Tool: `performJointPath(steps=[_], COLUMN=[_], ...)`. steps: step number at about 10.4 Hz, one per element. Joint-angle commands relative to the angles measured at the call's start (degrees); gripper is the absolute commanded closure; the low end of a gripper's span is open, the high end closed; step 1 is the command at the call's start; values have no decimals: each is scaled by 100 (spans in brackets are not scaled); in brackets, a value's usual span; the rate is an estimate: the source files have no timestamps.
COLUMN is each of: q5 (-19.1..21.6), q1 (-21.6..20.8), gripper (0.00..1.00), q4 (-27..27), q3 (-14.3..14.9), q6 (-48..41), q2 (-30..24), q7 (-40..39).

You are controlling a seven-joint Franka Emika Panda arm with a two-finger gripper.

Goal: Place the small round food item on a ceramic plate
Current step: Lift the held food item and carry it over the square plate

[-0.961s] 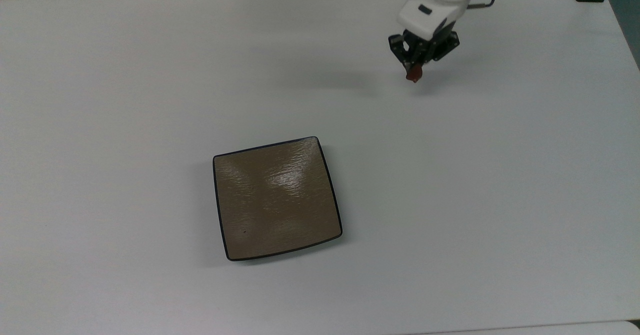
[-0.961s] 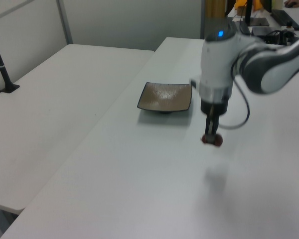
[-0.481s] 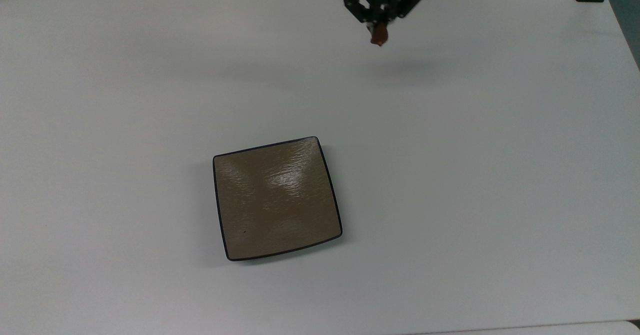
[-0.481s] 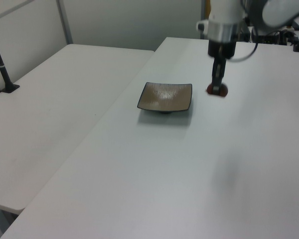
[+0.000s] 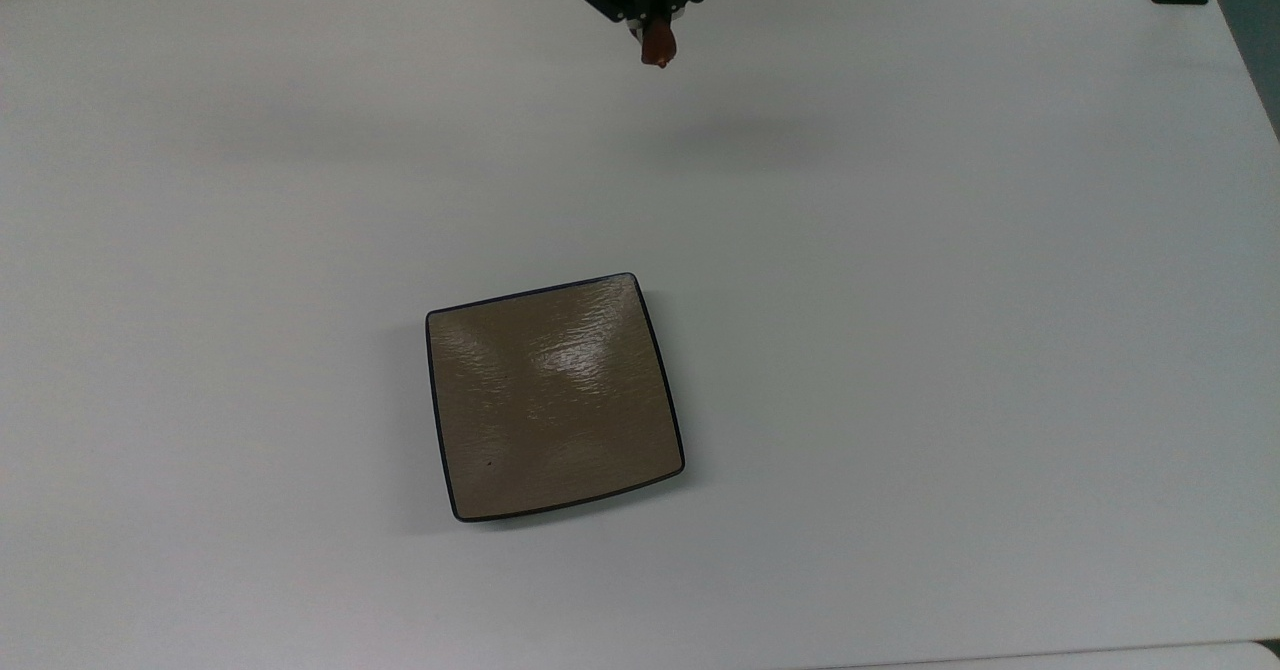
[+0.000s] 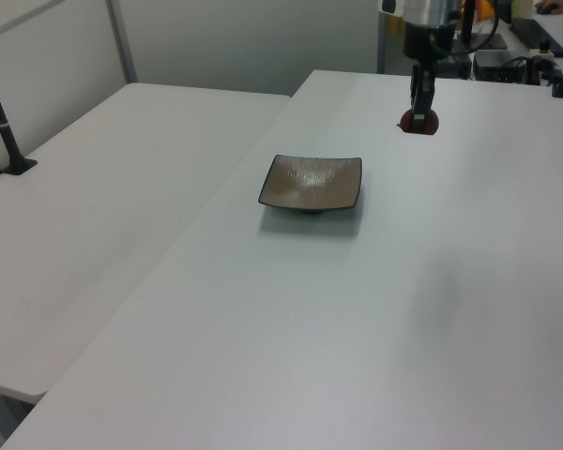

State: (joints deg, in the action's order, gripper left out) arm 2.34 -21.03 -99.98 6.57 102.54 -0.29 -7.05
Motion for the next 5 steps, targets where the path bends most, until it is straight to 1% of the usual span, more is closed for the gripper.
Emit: performJointPath(steps=[1, 3, 5], q5=[126, 170, 284], q1=[335, 616, 880], gripper=[90, 90, 90], q4=[477, 1057, 1217], q3=[2, 2, 2], q6=[-50, 125, 843], q2=[405, 923, 1257], q7=[-612, -710, -728])
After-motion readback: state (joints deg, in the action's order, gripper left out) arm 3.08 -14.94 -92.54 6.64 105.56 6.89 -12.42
